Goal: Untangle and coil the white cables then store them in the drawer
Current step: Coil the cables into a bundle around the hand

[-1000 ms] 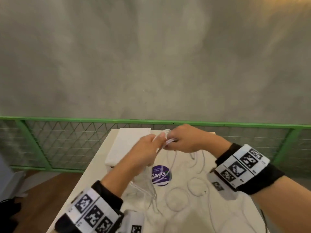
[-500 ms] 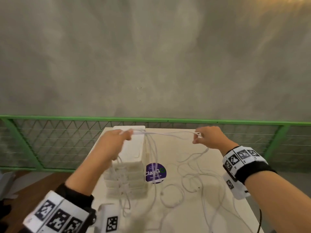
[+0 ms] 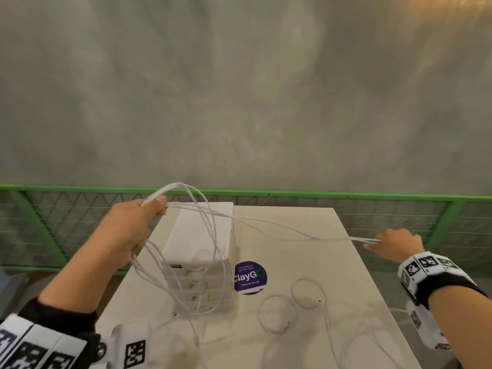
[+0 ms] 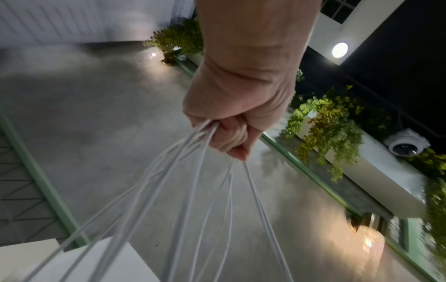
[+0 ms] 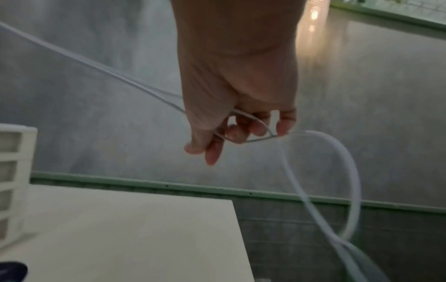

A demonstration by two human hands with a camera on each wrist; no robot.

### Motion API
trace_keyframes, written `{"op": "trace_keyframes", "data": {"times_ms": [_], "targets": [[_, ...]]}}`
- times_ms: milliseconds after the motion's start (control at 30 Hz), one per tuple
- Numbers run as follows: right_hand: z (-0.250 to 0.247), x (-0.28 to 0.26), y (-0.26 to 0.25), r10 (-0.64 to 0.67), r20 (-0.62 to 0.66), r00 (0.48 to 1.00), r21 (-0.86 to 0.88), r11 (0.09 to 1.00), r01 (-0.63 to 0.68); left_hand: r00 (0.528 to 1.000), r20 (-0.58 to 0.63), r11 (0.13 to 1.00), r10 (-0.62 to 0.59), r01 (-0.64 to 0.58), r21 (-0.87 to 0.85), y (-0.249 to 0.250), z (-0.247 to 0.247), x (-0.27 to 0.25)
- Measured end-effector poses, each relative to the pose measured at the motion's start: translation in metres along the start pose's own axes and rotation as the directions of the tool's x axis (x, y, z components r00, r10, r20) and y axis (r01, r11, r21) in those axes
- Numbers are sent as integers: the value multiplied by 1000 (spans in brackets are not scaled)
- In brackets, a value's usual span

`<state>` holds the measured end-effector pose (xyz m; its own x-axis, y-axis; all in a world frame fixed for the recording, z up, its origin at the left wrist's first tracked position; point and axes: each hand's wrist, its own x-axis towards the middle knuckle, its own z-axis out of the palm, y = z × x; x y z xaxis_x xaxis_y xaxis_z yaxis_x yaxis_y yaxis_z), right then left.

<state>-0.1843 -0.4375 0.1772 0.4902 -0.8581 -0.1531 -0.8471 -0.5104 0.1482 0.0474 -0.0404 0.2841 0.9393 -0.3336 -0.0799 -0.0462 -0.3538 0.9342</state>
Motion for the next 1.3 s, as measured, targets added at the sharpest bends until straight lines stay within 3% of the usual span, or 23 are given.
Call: {"op": "trace_keyframes", "data": {"times_ms": [67, 167, 233, 333, 433, 500, 667, 733, 833, 933, 1000, 1100, 1200, 1300], "targets": [[-7, 3, -6, -24, -5, 1000, 3, 1000, 25, 992, 121, 997, -26, 16, 81, -1, 8, -7], [-32, 4, -22, -173, -11, 985, 72, 982, 173, 965, 252, 970, -73, 9, 245, 0, 21, -15], [-53, -5, -32, -230, -40, 972, 82, 969, 233, 967, 247, 942, -67, -20, 335, 2, 26, -18], [-84, -25, -53, -373, -93, 923, -141, 923, 358, 977, 208, 942, -43, -30, 335, 7, 35, -19], [-103, -51, -81, -556, -18, 831, -91, 829, 552, 971, 224, 994, -86, 67, 91, 16, 49, -21], [-112, -74, -104, -669, 15, 743, -20, 743, 670, 968, 246, 999, -46, 43, 17, 21, 64, -25], [-123, -121, -155, -842, -21, 539, 119, 533, 838, 930, 356, 986, 95, -136, 93, 21, 113, -44], [-126, -122, -158, -860, -71, 505, 263, 472, 841, 917, 386, 976, 100, -167, 142, 21, 119, -48], [-122, -104, -146, -831, -83, 551, 558, 419, 716, 929, 352, 936, 113, -218, 276, 20, 115, -45], [-109, -70, -124, -700, -125, 703, 674, 460, 578, 958, 274, 934, 91, -177, 309, 15, 99, -35], [-98, -41, -100, -563, -191, 804, 678, 517, 523, 980, 190, 943, 52, -111, 314, 9, 83, -25], [-78, -3, -58, -293, -291, 911, 590, 695, 412, 999, 51, 952, -1, -15, 305, 1, 57, -10], [-59, 18, -17, -17, -312, 950, 595, 776, 209, 998, -59, 960, -33, 48, 275, -8, 31, 5], [-54, 24, -1, 34, -258, 965, 538, 835, 115, 992, -56, 982, -112, 119, 146, -14, 21, 13]]}}
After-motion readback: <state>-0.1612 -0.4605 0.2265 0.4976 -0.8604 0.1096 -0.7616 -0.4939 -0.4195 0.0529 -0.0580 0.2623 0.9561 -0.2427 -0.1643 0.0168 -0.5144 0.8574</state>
